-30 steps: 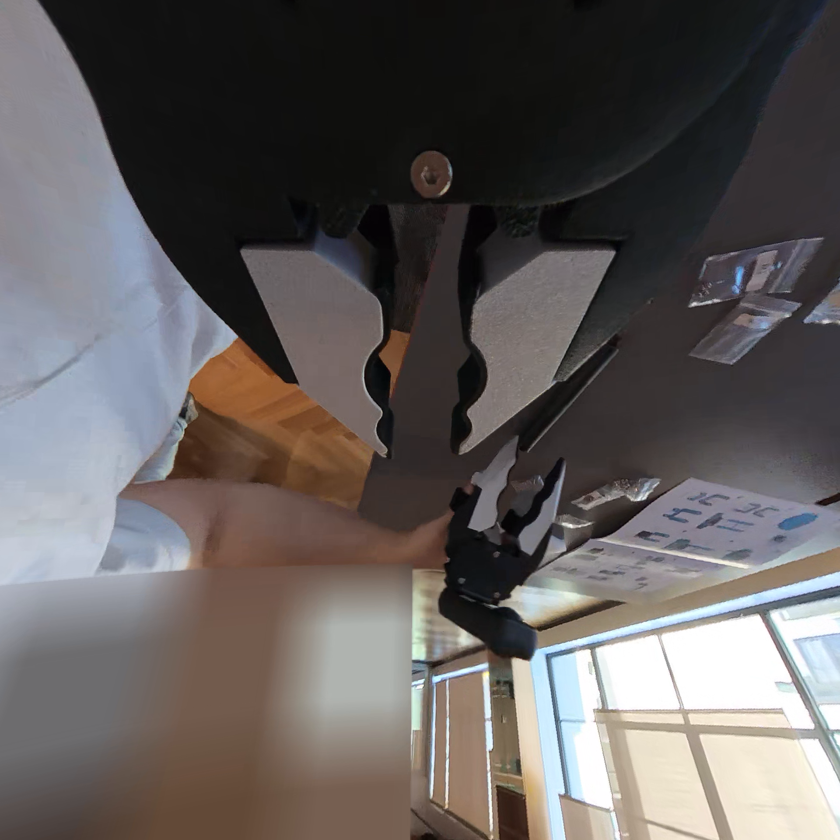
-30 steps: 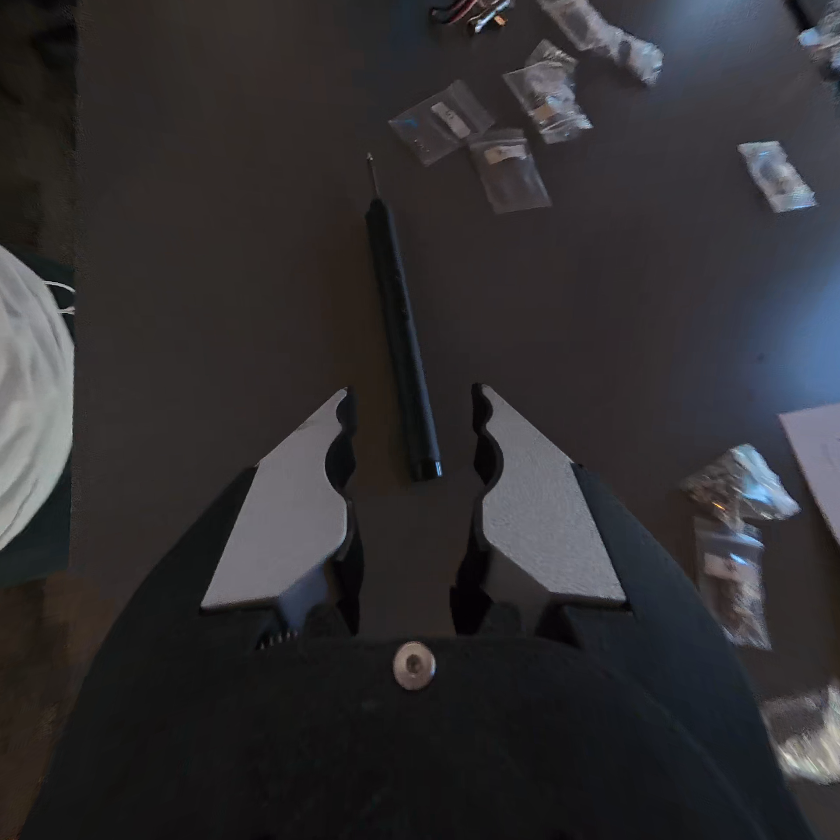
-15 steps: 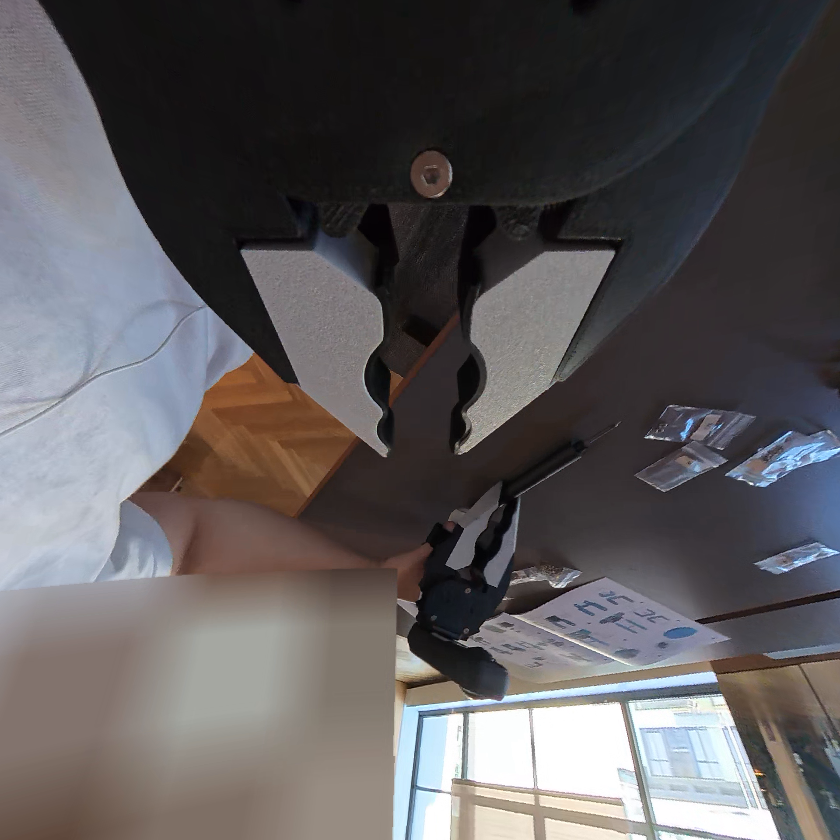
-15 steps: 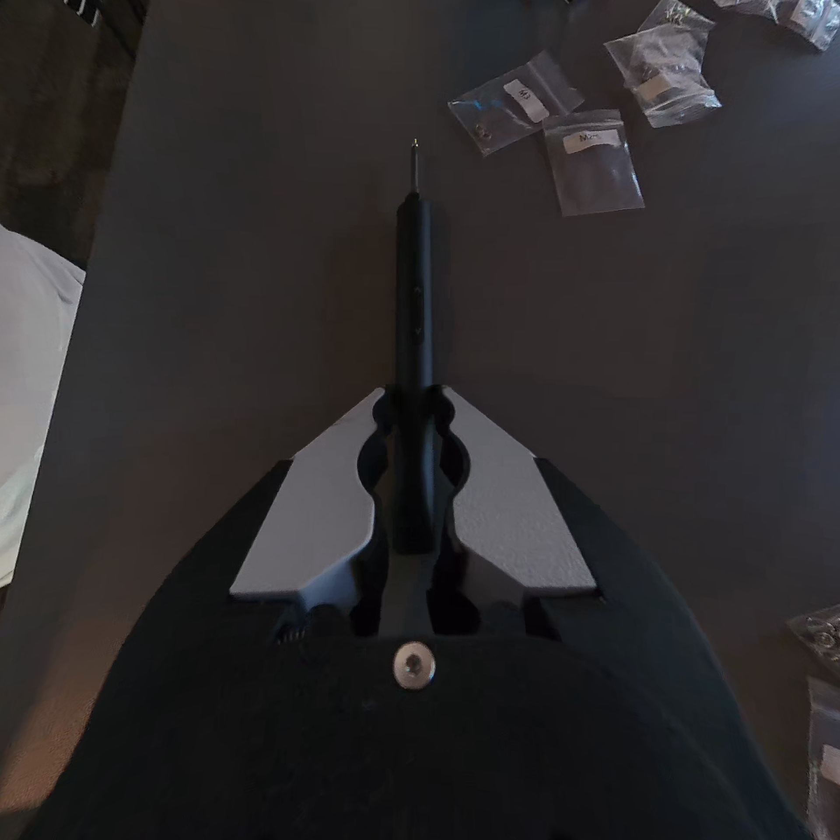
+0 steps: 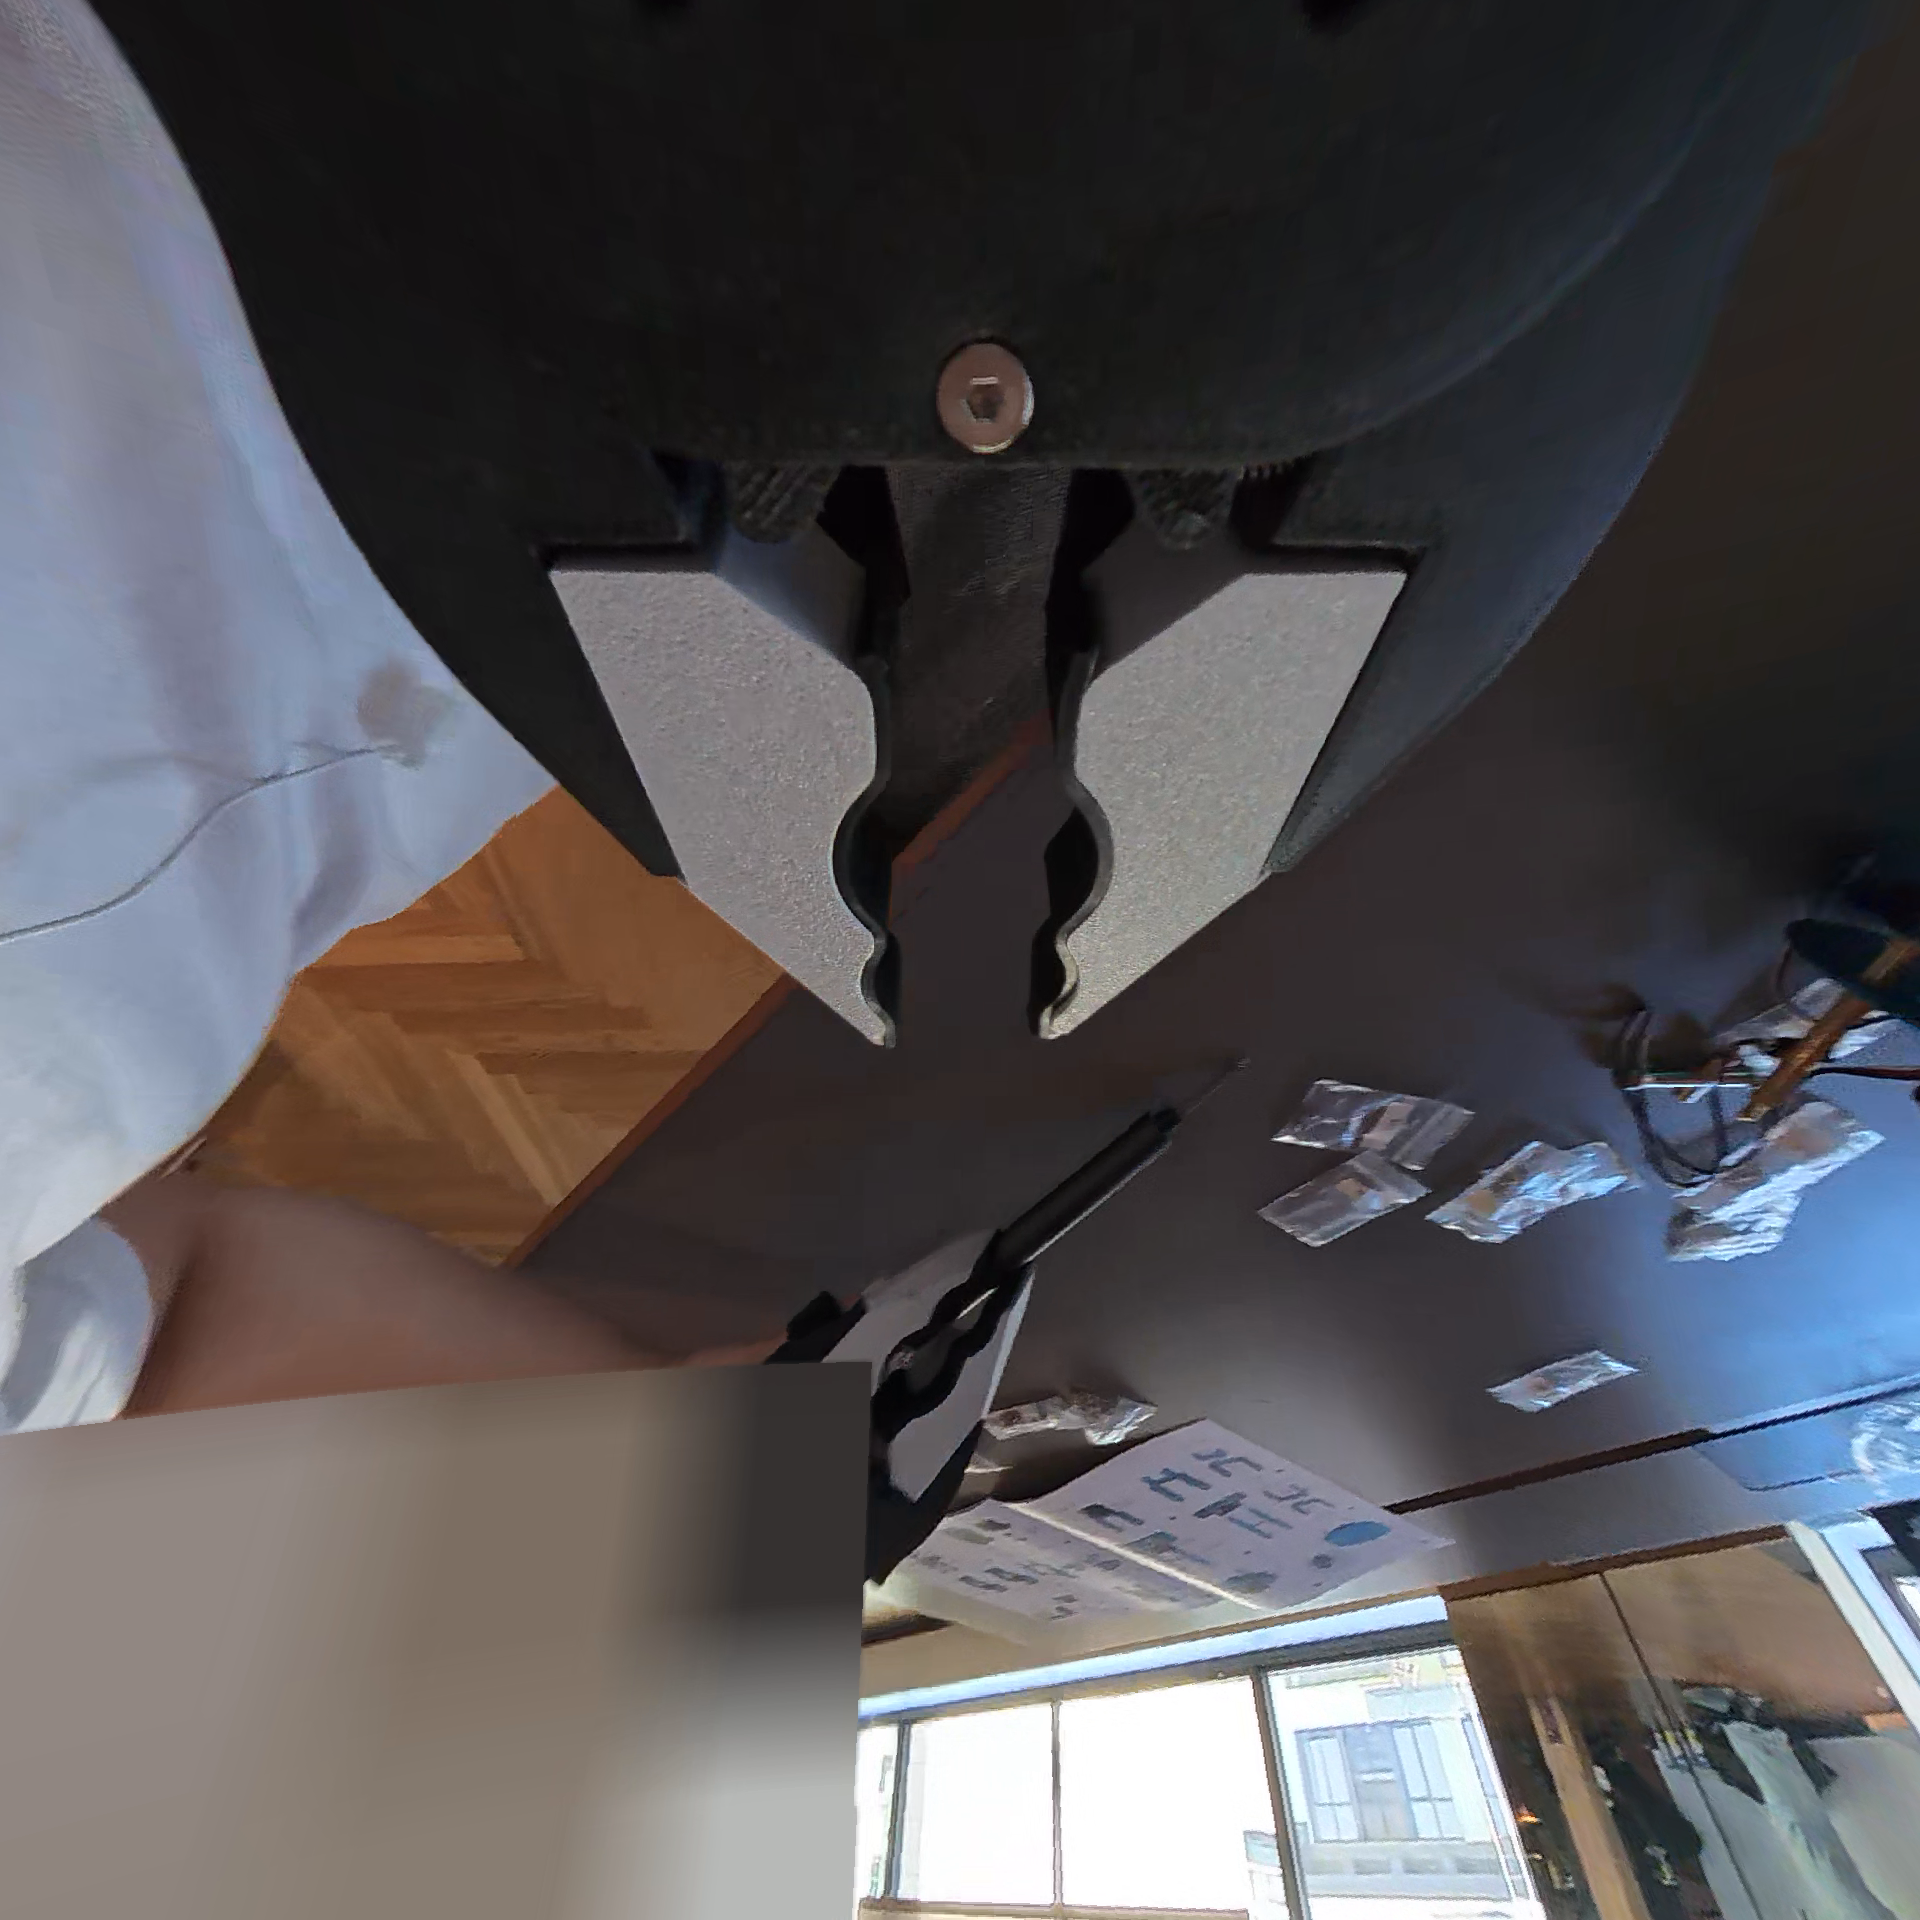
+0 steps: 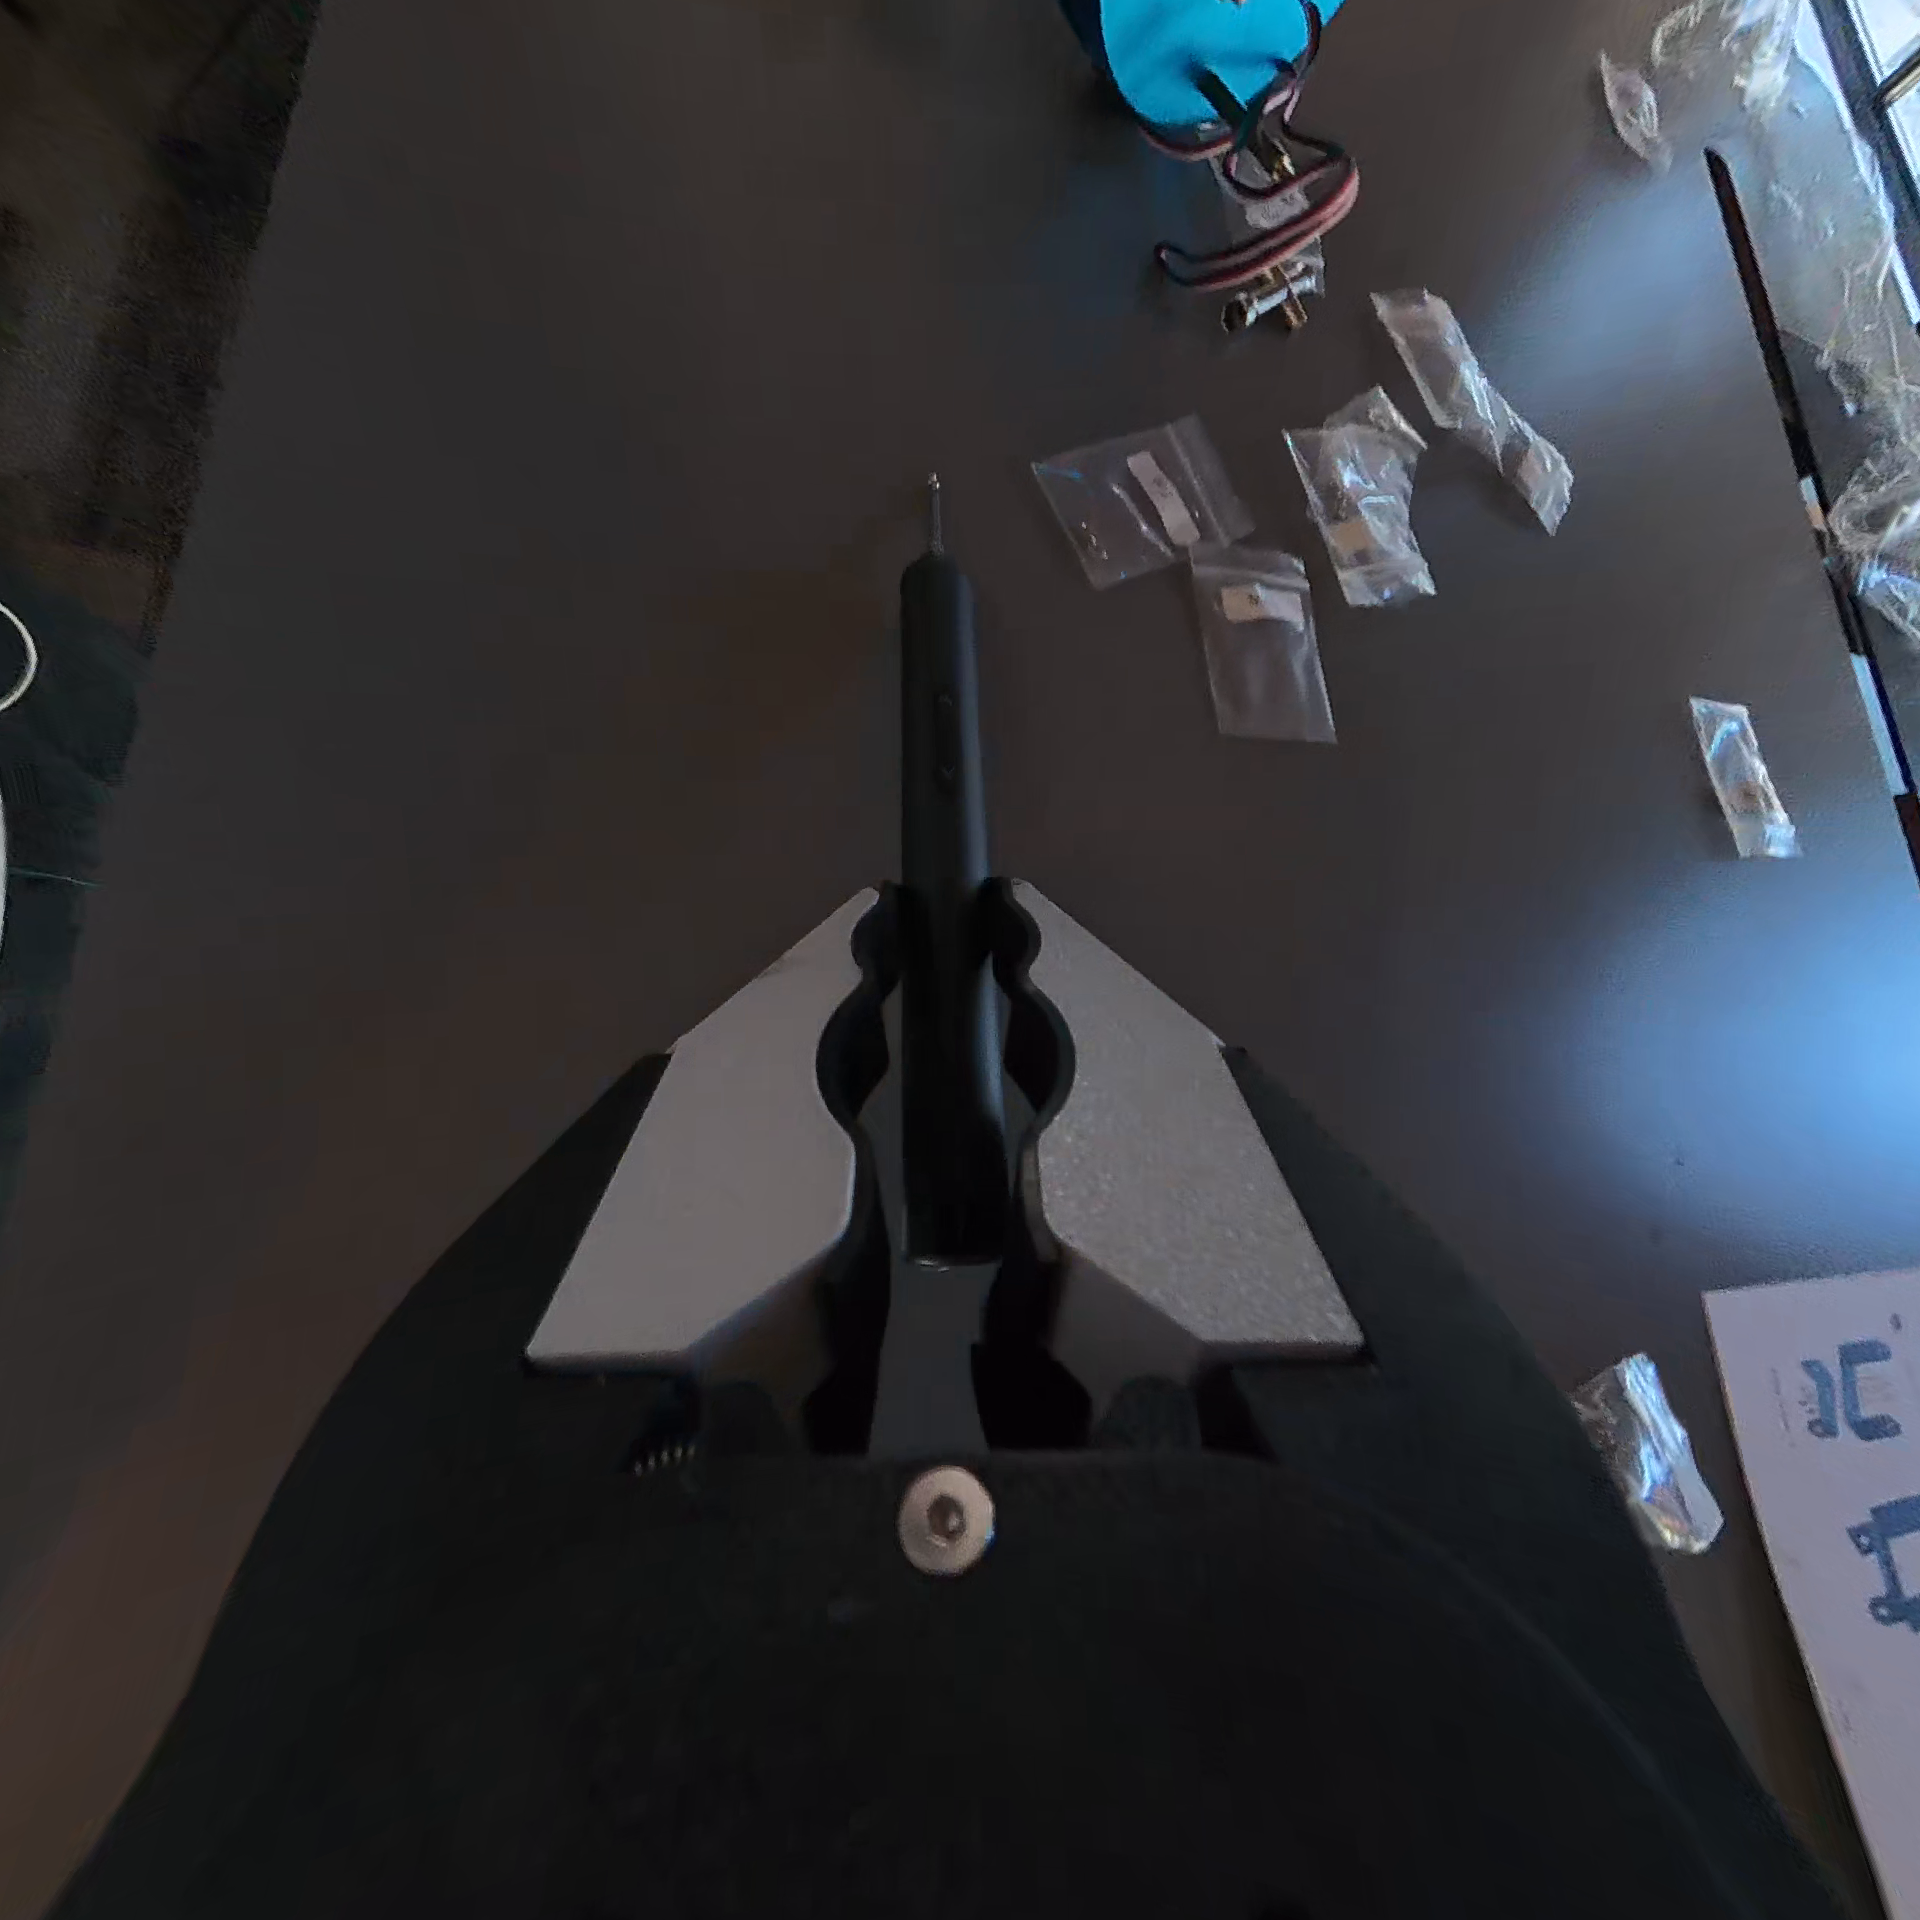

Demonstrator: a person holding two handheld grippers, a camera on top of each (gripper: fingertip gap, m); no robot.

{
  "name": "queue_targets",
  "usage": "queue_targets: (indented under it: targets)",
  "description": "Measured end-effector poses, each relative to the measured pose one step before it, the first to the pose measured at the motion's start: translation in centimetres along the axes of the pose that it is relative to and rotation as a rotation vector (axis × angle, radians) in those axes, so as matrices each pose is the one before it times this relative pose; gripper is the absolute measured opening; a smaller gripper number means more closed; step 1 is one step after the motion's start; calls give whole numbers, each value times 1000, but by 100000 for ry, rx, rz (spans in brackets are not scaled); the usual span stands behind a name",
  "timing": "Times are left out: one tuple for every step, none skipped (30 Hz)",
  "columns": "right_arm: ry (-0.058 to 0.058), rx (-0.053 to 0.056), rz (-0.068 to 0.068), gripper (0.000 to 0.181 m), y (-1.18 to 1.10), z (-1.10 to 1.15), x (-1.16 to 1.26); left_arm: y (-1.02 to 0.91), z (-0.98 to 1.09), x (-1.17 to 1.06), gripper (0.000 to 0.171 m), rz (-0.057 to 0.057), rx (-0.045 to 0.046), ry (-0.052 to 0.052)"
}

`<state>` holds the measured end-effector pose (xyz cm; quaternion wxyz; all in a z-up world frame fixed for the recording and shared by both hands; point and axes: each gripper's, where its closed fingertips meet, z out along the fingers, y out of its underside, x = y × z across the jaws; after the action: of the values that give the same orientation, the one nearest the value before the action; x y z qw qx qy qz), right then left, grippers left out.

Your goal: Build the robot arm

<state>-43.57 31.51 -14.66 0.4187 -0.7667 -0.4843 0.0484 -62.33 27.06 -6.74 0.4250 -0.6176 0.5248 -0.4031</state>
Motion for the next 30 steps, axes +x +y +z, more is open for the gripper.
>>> queue_targets:
  targets:
    - [-105,146,-860,17,-376,159,-162,365,131,-778,24,3699,-1774,-973]
    - [67,217,-925,17,-282,149,-95,330,397,-775,27,4240,-1997,-29]
    - [292,280,-887,17,-198,124,-47,238,621,-714,30,4055,-2375,737]
    - [452,302,-429,17,-124,83,-9,77,800,-631,33,4550,-2164,1404]
    - [295,230,485,17,-83,34,-3,-46,932,-634,35,4909,-1631,1317]
    - [849,1117,225,17,-163,-60,42,16,959,-570,37,4490,-1771,1777]
    - [872,1423,140,17,-179,-122,-6,19,892,-508,38,3795,-1827,2036]
    - [664,856,437,17,-85,-147,-24,-14,752,-469,38,3294,-1177,1947]
    - [1107,892,4,17,-73,-168,-13,8,631,-498,38,2338,-724,1447]
    - [1209,908,-247,17,-72,-174,-27,45,542,-370,38,1357,-838,1871]
    - [1307,712,-350,17,-60,-187,-22,-11,456,-278,38,692,-979,1763]
    - [1312,522,-552,17,-49,-194,-15,-26,303,-174,38,986,-549,1869]
    - [1247,314,-558,17,-60,-205,-5,-41,302,-161,38,1452,-589,1479]
    - [1285,453,-1045,17,-100,-215,8,-2,382,-149,38,1997,-1320,1188]
    - [664,177,-1008,17,-77,-207,-37,10,486,-50,38,2506,-1571,1641]
    - [830,150,-875,17,-107,-194,15,-34,619,-24,38,2976,-1539,1253]
    - [1029,307,-1311,17,-144,-189,51,-153,701,-91,38,3530,-1041,364]
    - [701,-151,-1326,16,-121,-183,38,-216,773,-155,38,3607,-225,222]
    - [710,-481,-1489,17,-107,-178,64,-244,831,-150,37,3282,-147,164]
    - [553,-685,-1304,16,-102,-188,68,-290,836,-59,38,2870,-200,394]
    - [512,-577,-1127,17,-152,-201,85,-225,805,-146,38,2547,-450,53]
    - [269,-598,-1134,17,-182,-231,81,-269,711,-185,38,2219,-420,-328]
    - [305,-598,-1294,17,-217,-232,114,-381,596,-79,38,1911,153,-61]
    - [307,-742,-1089,17,-210,-226,142,-391,507,27,37,1812,92,308]
    - [137,-591,-1204,16,-237,-221,118,-405,423,-49,37,1989,2,-623]
    - [16,-460,-1195,16,-268,-207,112,-368,340,-118,35,2218,20,-1229]
    - [-200,-490,-1203,17,-251,-178,96,-312,280,-40,34,2095,56,-726]
    - [-86,-592,-1230,17,-217,-156,114,-184,231,-136,30,1648,-111,-1129]
    - [27,-702,-1132,16,-187,-142,146,-125,199,-87,30,1238,162,-737]
    - [-104,-673,-1176,17,-162,-124,145,-49,174,48,28,518,116,193]
